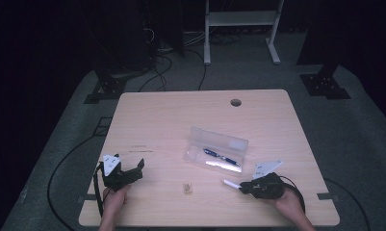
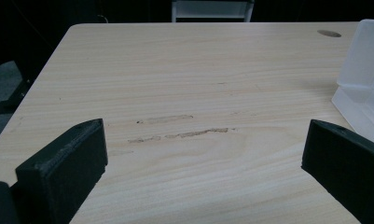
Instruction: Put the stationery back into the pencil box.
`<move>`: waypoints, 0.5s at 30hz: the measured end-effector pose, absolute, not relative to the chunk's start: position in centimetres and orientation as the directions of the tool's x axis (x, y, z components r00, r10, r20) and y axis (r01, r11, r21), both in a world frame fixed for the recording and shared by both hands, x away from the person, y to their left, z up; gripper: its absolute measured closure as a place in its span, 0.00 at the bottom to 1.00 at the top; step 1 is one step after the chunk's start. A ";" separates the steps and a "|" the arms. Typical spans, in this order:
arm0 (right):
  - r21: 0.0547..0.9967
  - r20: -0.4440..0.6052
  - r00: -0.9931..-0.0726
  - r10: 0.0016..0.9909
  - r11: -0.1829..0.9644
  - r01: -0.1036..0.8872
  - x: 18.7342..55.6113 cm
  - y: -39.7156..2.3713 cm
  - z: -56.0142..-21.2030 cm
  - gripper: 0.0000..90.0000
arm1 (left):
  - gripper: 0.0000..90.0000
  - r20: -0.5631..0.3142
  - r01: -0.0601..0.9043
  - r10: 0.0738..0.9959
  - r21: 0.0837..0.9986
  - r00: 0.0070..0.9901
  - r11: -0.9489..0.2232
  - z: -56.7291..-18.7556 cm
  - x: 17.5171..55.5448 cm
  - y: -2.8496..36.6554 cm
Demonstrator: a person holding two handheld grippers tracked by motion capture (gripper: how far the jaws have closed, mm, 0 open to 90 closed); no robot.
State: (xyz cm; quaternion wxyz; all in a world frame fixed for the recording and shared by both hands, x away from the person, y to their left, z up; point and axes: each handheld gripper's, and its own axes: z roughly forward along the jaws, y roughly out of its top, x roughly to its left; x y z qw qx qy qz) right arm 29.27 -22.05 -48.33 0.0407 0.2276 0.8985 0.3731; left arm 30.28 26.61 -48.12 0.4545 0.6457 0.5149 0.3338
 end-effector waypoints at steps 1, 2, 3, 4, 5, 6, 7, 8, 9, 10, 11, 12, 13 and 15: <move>0.689 0.099 -0.891 0.443 0.616 0.382 29.3 -22.1 -48.2 0.87 | 0.00 -0.037 0.361 0.968 0.931 0.247 -0.057 -48.1 30.3 26.6; 0.689 0.098 -0.891 0.444 0.615 0.383 29.3 -22.2 -48.1 0.87 | 0.00 -0.037 0.361 0.968 0.931 0.247 -0.056 -48.1 30.3 26.6; 0.691 0.102 -0.888 0.448 0.610 0.388 29.3 -22.3 -47.8 0.87 | 0.00 -0.036 0.361 0.968 0.931 0.247 -0.057 -48.1 30.3 26.6; 0.691 0.101 -0.886 0.452 0.609 0.389 29.3 -22.3 -47.7 0.87 | 0.00 -0.037 0.361 0.968 0.931 0.247 -0.057 -48.1 30.3 26.6; 0.691 0.099 -0.887 0.451 0.610 0.387 29.3 -22.3 -47.5 0.87 | 0.00 -0.037 0.361 0.968 0.931 0.247 -0.057 -48.1 30.3 26.6; 0.691 0.099 -0.887 0.451 0.610 0.387 29.3 -22.3 -47.5 0.87 | 0.00 -0.037 0.361 0.968 0.931 0.247 -0.057 -48.1 30.3 26.6; 0.693 0.099 -0.886 0.453 0.608 0.388 29.3 -22.4 -47.4 0.87 | 0.00 -0.036 0.361 0.968 0.931 0.247 -0.057 -48.1 30.3 26.6; 0.695 0.099 -0.884 0.457 0.604 0.390 29.3 -22.4 -47.3 0.87 | 0.00 -0.036 0.361 0.968 0.931 0.247 -0.057 -48.1 30.3 26.6; 0.698 0.102 -0.884 0.457 0.600 0.391 29.3 -22.5 -47.1 0.87 | 0.00 -0.036 0.361 0.968 0.931 0.247 -0.058 -48.1 30.3 26.6; 0.697 0.099 -0.883 0.459 0.601 0.390 29.3 -22.5 -47.0 0.87 | 0.00 -0.036 0.361 0.968 0.931 0.247 -0.058 -48.1 30.3 26.6; 0.697 0.099 -0.883 0.459 0.601 0.390 29.3 -22.5 -47.0 0.87 | 0.00 -0.036 0.361 0.968 0.931 0.247 -0.058 -48.1 30.3 26.6; 0.698 0.096 -0.884 0.459 0.601 0.388 29.4 -22.5 -46.7 0.87 | 0.00 -0.036 0.361 0.968 0.931 0.247 -0.058 -48.1 30.3 26.6; 0.700 0.095 -0.883 0.460 0.600 0.387 29.4 -22.5 -46.6 0.87 | 0.00 -0.036 0.362 0.968 0.931 0.247 -0.058 -48.1 30.3 26.6; 0.704 0.090 -0.884 0.458 0.598 0.382 29.5 -22.4 -46.2 0.87 | 0.00 -0.037 0.362 0.968 0.931 0.246 -0.056 -48.1 30.3 26.6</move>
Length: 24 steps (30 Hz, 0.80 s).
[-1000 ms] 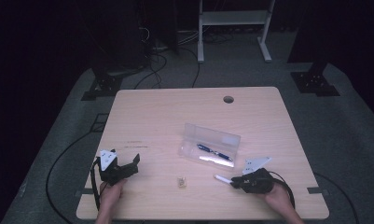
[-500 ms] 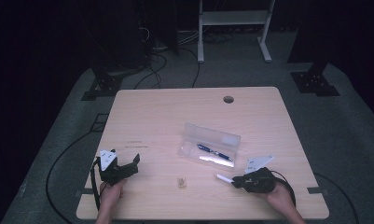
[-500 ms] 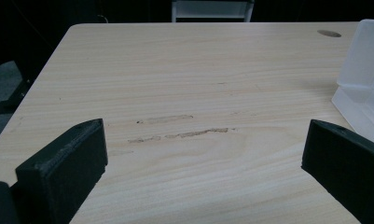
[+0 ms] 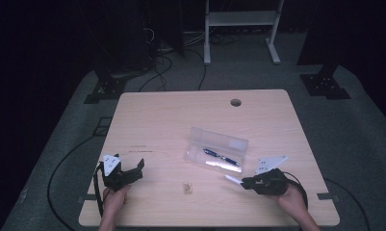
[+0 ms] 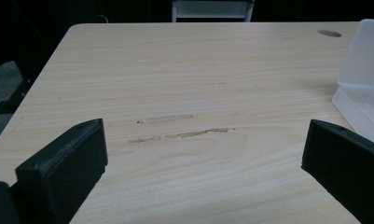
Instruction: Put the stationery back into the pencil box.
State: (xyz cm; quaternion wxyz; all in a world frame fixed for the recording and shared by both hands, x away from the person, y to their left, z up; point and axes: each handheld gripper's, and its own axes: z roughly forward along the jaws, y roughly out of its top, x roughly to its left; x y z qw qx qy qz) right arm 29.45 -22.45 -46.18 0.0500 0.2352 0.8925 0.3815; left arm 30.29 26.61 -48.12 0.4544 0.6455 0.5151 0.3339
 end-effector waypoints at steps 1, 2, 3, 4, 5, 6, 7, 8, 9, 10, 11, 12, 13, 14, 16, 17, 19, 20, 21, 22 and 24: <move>0.706 0.087 -0.883 0.462 0.596 0.382 29.5 -22.4 -46.0 0.87 | 0.00 -0.037 0.362 0.968 0.931 0.246 -0.056 -48.1 30.3 26.6; 0.706 0.087 -0.883 0.462 0.596 0.382 29.5 -22.4 -46.0 0.87 | 0.00 -0.038 0.361 0.969 0.931 0.246 -0.056 -48.1 30.3 26.6; 0.708 0.087 -0.884 0.460 0.596 0.380 29.5 -22.4 -45.9 0.87 | 0.00 -0.038 0.361 0.968 0.931 0.246 -0.055 -48.1 30.3 26.6; 0.708 0.082 -0.886 0.457 0.598 0.374 29.6 -22.3 -45.7 0.87 | 0.00 -0.038 0.361 0.968 0.931 0.247 -0.056 -48.1 30.3 26.6; 0.709 0.080 -0.886 0.456 0.599 0.372 29.7 -22.2 -45.5 0.87 | 0.00 -0.038 0.359 0.968 0.932 0.247 -0.055 -48.1 30.3 26.6; 0.709 0.076 -0.887 0.455 0.601 0.370 29.7 -22.1 -45.4 0.87 | 0.00 -0.037 0.361 0.968 0.931 0.247 -0.056 -48.1 30.3 26.6; 0.709 0.072 -0.888 0.455 0.603 0.367 29.8 -22.0 -45.3 0.87 | 0.00 -0.037 0.359 0.968 0.932 0.247 -0.056 -48.1 30.3 26.6; 0.708 0.068 -0.889 0.453 0.605 0.363 29.9 -21.9 -45.0 0.87 | 0.00 -0.037 0.361 0.968 0.931 0.248 -0.057 -48.1 30.3 26.6; 0.708 0.068 -0.889 0.453 0.605 0.363 29.9 -21.9 -45.0 0.87 | 0.00 -0.037 0.361 0.968 0.931 0.248 -0.057 -48.1 30.3 26.6; 0.708 0.067 -0.890 0.451 0.607 0.361 29.9 -21.8 -44.9 0.87 | 0.00 -0.037 0.358 0.968 0.932 0.247 -0.056 -48.1 30.3 26.6; 0.707 0.062 -0.890 0.452 0.609 0.358 30.0 -21.7 -44.7 0.87 | 0.00 -0.037 0.359 0.968 0.932 0.247 -0.056 -48.1 30.3 26.6; 0.708 0.059 -0.891 0.449 0.610 0.355 30.1 -21.6 -44.4 0.87 | 0.00 -0.037 0.361 0.968 0.931 0.247 -0.056 -48.1 30.3 26.6; 0.708 0.057 -0.891 0.451 0.611 0.354 30.2 -21.5 -44.2 0.87 | 0.00 -0.037 0.361 0.968 0.931 0.247 -0.056 -48.1 30.3 26.6; 0.709 0.054 -0.891 0.451 0.611 0.352 30.3 -21.5 -44.1 0.87 | 0.00 -0.037 0.361 0.968 0.931 0.247 -0.056 -48.1 30.3 26.6; 0.711 0.052 -0.891 0.450 0.610 0.350 30.4 -21.4 -43.9 0.87 | 0.00 -0.036 0.359 0.968 0.932 0.248 -0.057 -48.1 30.3 26.6; 0.712 0.054 -0.891 0.451 0.608 0.351 30.4 -21.3 -43.8 0.87 | 0.00 -0.036 0.361 0.968 0.931 0.248 -0.057 -48.1 30.3 26.6; 0.710 0.050 -0.891 0.451 0.611 0.350 30.6 -21.2 -43.6 0.87 | 0.00 -0.037 0.362 0.968 0.930 0.247 -0.057 -48.1 30.3 26.6; 0.710 0.050 -0.891 0.451 0.612 0.349 30.7 -21.1 -43.5 0.87 | 0.00 -0.037 0.362 0.969 0.930 0.246 -0.056 -48.1 30.3 26.6; 0.708 0.047 -0.891 0.451 0.615 0.348 30.9 -20.9 -43.4 0.87 | 0.00 -0.037 0.362 0.968 0.930 0.247 -0.057 -48.1 30.3 26.6; 0.708 0.047 -0.891 0.451 0.615 0.348 30.9 -20.9 -43.4 0.87 | 0.00 -0.037 0.362 0.968 0.930 0.247 -0.057 -48.1 30.3 26.6; 0.707 0.046 -0.893 0.447 0.617 0.345 31.1 -20.6 -43.1 0.87 | 0.00 -0.036 0.361 0.968 0.931 0.248 -0.058 -48.1 30.3 26.6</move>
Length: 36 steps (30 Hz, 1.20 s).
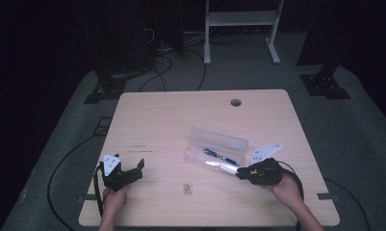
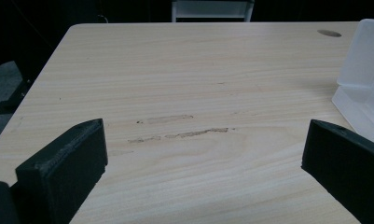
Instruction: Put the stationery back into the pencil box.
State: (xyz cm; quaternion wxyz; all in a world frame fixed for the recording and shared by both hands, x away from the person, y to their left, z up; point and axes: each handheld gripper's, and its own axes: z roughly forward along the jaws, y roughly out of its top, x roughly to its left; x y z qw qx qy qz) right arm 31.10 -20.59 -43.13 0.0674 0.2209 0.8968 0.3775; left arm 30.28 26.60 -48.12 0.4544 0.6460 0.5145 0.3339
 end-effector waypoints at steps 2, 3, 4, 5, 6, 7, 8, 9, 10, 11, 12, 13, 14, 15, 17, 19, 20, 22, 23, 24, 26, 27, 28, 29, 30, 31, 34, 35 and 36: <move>0.707 0.045 -0.894 0.446 0.618 0.344 31.2 -20.4 -42.9 0.87 | 0.00 -0.036 0.362 0.968 0.930 0.248 -0.058 -48.1 30.3 26.6; 0.707 0.045 -0.894 0.446 0.618 0.344 31.2 -20.4 -42.9 0.87 | 0.00 -0.036 0.361 0.968 0.931 0.248 -0.058 -48.1 30.3 26.6; 0.706 0.044 -0.894 0.445 0.620 0.343 31.3 -20.3 -42.8 0.87 | 0.00 -0.036 0.361 0.968 0.931 0.248 -0.057 -48.1 30.3 26.6; 0.704 0.038 -0.896 0.443 0.624 0.338 31.6 -20.0 -42.6 0.87 | 0.00 -0.037 0.361 0.968 0.931 0.248 -0.057 -48.1 30.3 26.6; 0.704 0.038 -0.896 0.443 0.624 0.338 31.6 -20.0 -42.6 0.87 | 0.00 -0.037 0.361 0.968 0.931 0.248 -0.057 -48.1 30.3 26.6; 0.705 0.038 -0.895 0.444 0.623 0.339 31.7 -19.9 -42.5 0.87 | 0.00 -0.036 0.361 0.968 0.931 0.248 -0.058 -48.1 30.3 26.6; 0.706 0.035 -0.896 0.443 0.623 0.336 31.9 -19.7 -42.2 0.87 | 0.00 -0.036 0.362 0.968 0.931 0.248 -0.058 -48.1 30.3 26.6; 0.706 0.035 -0.896 0.443 0.623 0.336 31.9 -19.7 -42.2 0.87 | 0.00 -0.036 0.362 0.968 0.931 0.248 -0.058 -48.1 30.3 26.6; 0.709 0.031 -0.896 0.443 0.622 0.333 32.1 -19.5 -42.0 0.87 | 0.00 -0.037 0.362 0.968 0.930 0.248 -0.058 -48.1 30.3 26.6; 0.710 0.029 -0.897 0.442 0.623 0.330 32.3 -19.3 -41.7 0.87 | 0.00 -0.036 0.362 0.968 0.930 0.248 -0.058 -48.1 30.3 26.6; 0.710 0.028 -0.896 0.444 0.622 0.330 32.4 -19.2 -41.6 0.87 | 0.00 -0.036 0.362 0.968 0.931 0.248 -0.058 -48.1 30.3 26.6; 0.710 0.028 -0.896 0.444 0.622 0.330 32.4 -19.2 -41.6 0.87 | 0.00 -0.036 0.362 0.968 0.931 0.248 -0.058 -48.1 30.3 26.6; 0.712 0.026 -0.895 0.445 0.621 0.329 32.6 -19.0 -41.5 0.87 | 0.00 -0.036 0.362 0.968 0.930 0.248 -0.058 -48.1 30.3 26.6; 0.711 0.027 -0.895 0.444 0.621 0.330 32.7 -18.9 -41.4 0.87 | 0.00 -0.036 0.362 0.968 0.930 0.248 -0.058 -48.1 30.3 26.6; 0.709 0.023 -0.896 0.444 0.624 0.328 33.1 -18.6 -41.1 0.87 | 0.00 -0.036 0.362 0.968 0.931 0.249 -0.058 -48.1 30.3 26.6; 0.711 0.023 -0.897 0.442 0.624 0.325 33.3 -18.5 -41.0 0.87 | 0.00 -0.037 0.362 0.968 0.931 0.249 -0.058 -48.1 30.3 26.6; 0.709 0.022 -0.896 0.443 0.625 0.327 33.4 -18.4 -40.9 0.87 | 0.00 -0.037 0.362 0.968 0.930 0.249 -0.058 -48.1 30.3 26.6; 0.709 0.023 -0.897 0.441 0.625 0.325 33.7 -18.1 -40.8 0.87 | 0.00 -0.037 0.362 0.968 0.931 0.249 -0.058 -48.1 30.3 26.6; 0.709 0.023 -0.897 0.441 0.625 0.325 33.7 -18.1 -40.8 0.87 | 0.00 -0.037 0.362 0.968 0.931 0.249 -0.058 -48.1 30.3 26.6; 0.708 0.022 -0.897 0.441 0.627 0.326 33.8 -18.0 -40.7 0.87 | 0.00 -0.037 0.362 0.968 0.930 0.249 -0.058 -48.1 30.3 26.6; 0.710 0.022 -0.899 0.438 0.626 0.322 34.1 -17.6 -40.6 0.87 | 0.00 -0.037 0.362 0.968 0.931 0.249 -0.058 -48.1 30.3 26.6; 0.708 0.022 -0.899 0.438 0.628 0.323 34.2 -17.5 -40.5 0.87 | 0.00 -0.037 0.362 0.968 0.931 0.249 -0.058 -48.1 30.3 26.6; 0.709 0.020 -0.900 0.435 0.629 0.319 34.3 -17.4 -40.4 0.87 | 0.00 -0.037 0.362 0.968 0.931 0.249 -0.057 -48.1 30.3 26.6; 0.709 0.020 -0.900 0.435 0.629 0.319 34.3 -17.4 -40.4 0.87 | 0.00 -0.037 0.362 0.968 0.931 0.249 -0.057 -48.1 30.3 26.6; 0.708 0.022 -0.899 0.437 0.629 0.323 34.4 -17.3 -40.4 0.87 | 0.00 -0.037 0.362 0.968 0.931 0.249 -0.057 -48.1 30.3 26.6; 0.707 0.017 -0.902 0.432 0.633 0.316 34.5 -17.2 -40.3 0.87 | 0.00 -0.038 0.362 0.968 0.931 0.249 -0.057 -48.1 30.3 26.6; 0.703 0.013 -0.902 0.431 0.638 0.315 34.8 -16.8 -40.2 0.87 | 0.00 -0.037 0.361 0.968 0.931 0.250 -0.058 -48.1 30.3 26.6; 0.703 0.011 -0.902 0.431 0.638 0.314 34.8 -16.7 -40.2 0.87 | 0.00 -0.037 0.361 0.968 0.931 0.249 -0.058 -48.1 30.3 26.6; 0.703 0.011 -0.902 0.431 0.638 0.314 34.8 -16.7 -40.2 0.87 | 0.00 -0.037 0.361 0.968 0.931 0.249 -0.058 -48.1 30.3 26.6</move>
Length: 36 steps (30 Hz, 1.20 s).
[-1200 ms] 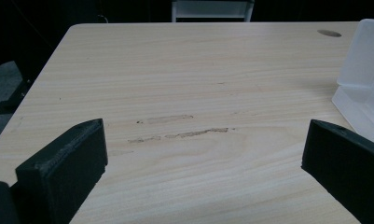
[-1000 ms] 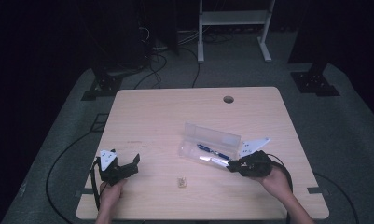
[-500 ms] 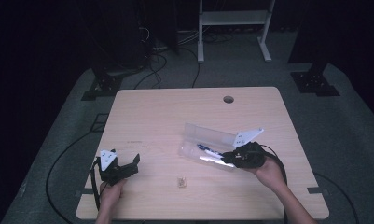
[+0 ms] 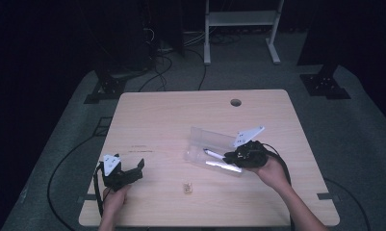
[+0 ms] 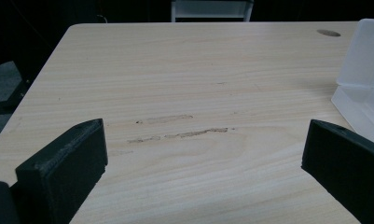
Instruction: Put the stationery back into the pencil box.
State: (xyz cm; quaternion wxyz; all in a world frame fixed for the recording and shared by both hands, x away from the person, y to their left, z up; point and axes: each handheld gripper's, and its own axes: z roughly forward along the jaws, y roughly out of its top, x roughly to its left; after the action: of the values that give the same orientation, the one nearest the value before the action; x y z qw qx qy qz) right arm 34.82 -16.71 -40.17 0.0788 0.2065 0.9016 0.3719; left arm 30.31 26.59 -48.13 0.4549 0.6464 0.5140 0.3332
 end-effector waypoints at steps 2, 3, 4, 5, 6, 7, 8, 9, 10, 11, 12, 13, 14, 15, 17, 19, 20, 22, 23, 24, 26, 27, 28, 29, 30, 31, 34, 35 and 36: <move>0.701 0.010 -0.903 0.429 0.641 0.312 35.0 -16.5 -40.1 0.87 | 0.00 -0.036 0.362 0.968 0.930 0.250 -0.058 -48.1 30.3 26.6; 0.701 0.010 -0.903 0.429 0.641 0.312 35.0 -16.5 -40.1 0.87 | 0.00 -0.036 0.362 0.968 0.930 0.250 -0.059 -48.1 30.3 26.6; 0.698 0.006 -0.905 0.425 0.646 0.308 35.2 -16.3 -40.1 0.87 | 0.00 -0.036 0.362 0.967 0.930 0.251 -0.059 -48.1 30.3 26.6; 0.696 0.008 -0.905 0.426 0.647 0.311 35.3 -16.3 -40.1 0.87 | 0.00 -0.036 0.362 0.967 0.930 0.251 -0.059 -48.1 30.3 26.6; 0.696 0.008 -0.905 0.426 0.647 0.311 35.3 -16.3 -40.1 0.87 | 0.00 -0.036 0.362 0.967 0.930 0.251 -0.059 -48.1 30.3 26.6; 0.695 0.008 -0.905 0.426 0.648 0.311 35.3 -16.2 -40.1 0.87 | 0.00 -0.037 0.362 0.967 0.930 0.250 -0.058 -48.1 30.3 26.6; 0.696 0.011 -0.904 0.428 0.646 0.314 35.4 -16.1 -40.2 0.87 | 0.00 -0.037 0.362 0.968 0.930 0.250 -0.058 -48.1 30.3 26.6; 0.695 0.009 -0.906 0.424 0.649 0.311 35.6 -16.0 -40.3 0.87 | 0.00 -0.037 0.361 0.968 0.931 0.250 -0.058 -48.1 30.3 26.6; 0.695 0.009 -0.906 0.424 0.649 0.311 35.6 -16.0 -40.3 0.87 | 0.00 -0.037 0.362 0.968 0.930 0.250 -0.058 -48.1 30.3 26.6; 0.689 0.007 -0.905 0.425 0.654 0.313 35.8 -15.9 -40.5 0.87 | 0.00 -0.037 0.362 0.968 0.931 0.250 -0.058 -48.1 30.3 26.6; 0.688 0.010 -0.905 0.425 0.654 0.314 35.9 -15.8 -40.6 0.87 | 0.00 -0.037 0.362 0.968 0.931 0.250 -0.058 -48.1 30.3 26.6; 0.688 0.010 -0.905 0.425 0.654 0.314 35.9 -15.8 -40.6 0.87 | 0.00 -0.037 0.361 0.968 0.931 0.250 -0.057 -48.1 30.3 26.6; 0.684 0.007 -0.905 0.426 0.658 0.315 36.0 -15.7 -40.7 0.87 | 0.00 -0.038 0.361 0.968 0.931 0.249 -0.057 -48.1 30.3 26.6; 0.684 0.008 -0.904 0.427 0.658 0.316 36.1 -15.7 -40.7 0.87 | 0.00 -0.038 0.361 0.968 0.931 0.249 -0.057 -48.1 30.3 26.6; 0.683 0.009 -0.905 0.425 0.658 0.316 36.3 -15.6 -40.9 0.87 | 0.00 -0.037 0.361 0.968 0.931 0.250 -0.058 -48.1 30.3 26.6; 0.681 0.014 -0.903 0.430 0.657 0.323 36.4 -15.6 -40.9 0.87 | 0.00 -0.037 0.361 0.968 0.931 0.250 -0.058 -48.1 30.3 26.6; 0.680 0.012 -0.904 0.427 0.659 0.320 36.5 -15.5 -41.0 0.87 | 0.00 -0.036 0.361 0.968 0.931 0.250 -0.058 -48.1 30.3 26.6; 0.681 0.018 -0.903 0.430 0.656 0.326 36.6 -15.5 -41.1 0.87 | 0.00 -0.036 0.361 0.967 0.931 0.251 -0.059 -48.1 30.3 26.6; 0.679 0.021 -0.901 0.432 0.656 0.331 36.8 -15.3 -41.3 0.87 | 0.00 -0.036 0.361 0.967 0.931 0.251 -0.059 -48.1 30.3 26.6; 0.677 0.023 -0.902 0.432 0.657 0.332 36.9 -15.2 -41.4 0.87 | 0.00 -0.036 0.361 0.967 0.931 0.252 -0.060 -48.1 30.3 26.6; 0.673 0.021 -0.903 0.430 0.662 0.331 37.0 -15.0 -41.6 0.87 | 0.00 -0.035 0.361 0.967 0.930 0.252 -0.060 -48.1 30.3 26.6; 0.673 0.021 -0.903 0.429 0.662 0.330 37.1 -15.0 -41.7 0.87 | 0.00 -0.034 0.361 0.967 0.930 0.252 -0.062 -48.1 30.3 26.6; 0.670 0.025 -0.903 0.430 0.662 0.334 37.2 -14.9 -41.8 0.87 | 0.00 -0.033 0.360 0.967 0.931 0.253 -0.062 -48.1 30.3 26.6; 0.669 0.026 -0.902 0.431 0.663 0.335 37.2 -14.8 -41.8 0.87 | 0.00 -0.032 0.359 0.967 0.931 0.253 -0.063 -48.1 30.3 26.5; 0.668 0.027 -0.902 0.431 0.664 0.336 37.3 -14.7 -41.9 0.87 | 0.00 -0.032 0.358 0.967 0.931 0.253 -0.063 -48.1 30.3 26.5; 0.668 0.027 -0.902 0.431 0.664 0.336 37.3 -14.7 -41.9 0.87 | 0.00 -0.032 0.358 0.967 0.931 0.253 -0.063 -48.1 30.3 26.5; 0.663 0.025 -0.903 0.428 0.669 0.335 37.5 -14.4 -42.2 0.87 | 0.00 -0.032 0.358 0.967 0.931 0.253 -0.063 -48.1 30.3 26.5; 0.664 0.027 -0.904 0.427 0.668 0.336 37.6 -14.3 -42.3 0.87 | 0.00 -0.032 0.359 0.967 0.931 0.253 -0.063 -48.1 30.3 26.5; 0.662 0.027 -0.904 0.426 0.670 0.336 37.6 -14.3 -42.4 0.87 | 0.00 -0.033 0.359 0.967 0.931 0.254 -0.063 -48.1 30.3 26.5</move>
State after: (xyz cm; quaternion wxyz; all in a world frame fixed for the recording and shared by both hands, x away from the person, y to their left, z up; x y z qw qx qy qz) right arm 37.62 -14.28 -42.37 0.0651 0.2090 0.9115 0.3481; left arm 30.31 26.55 -48.12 0.4551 0.6478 0.5114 0.3341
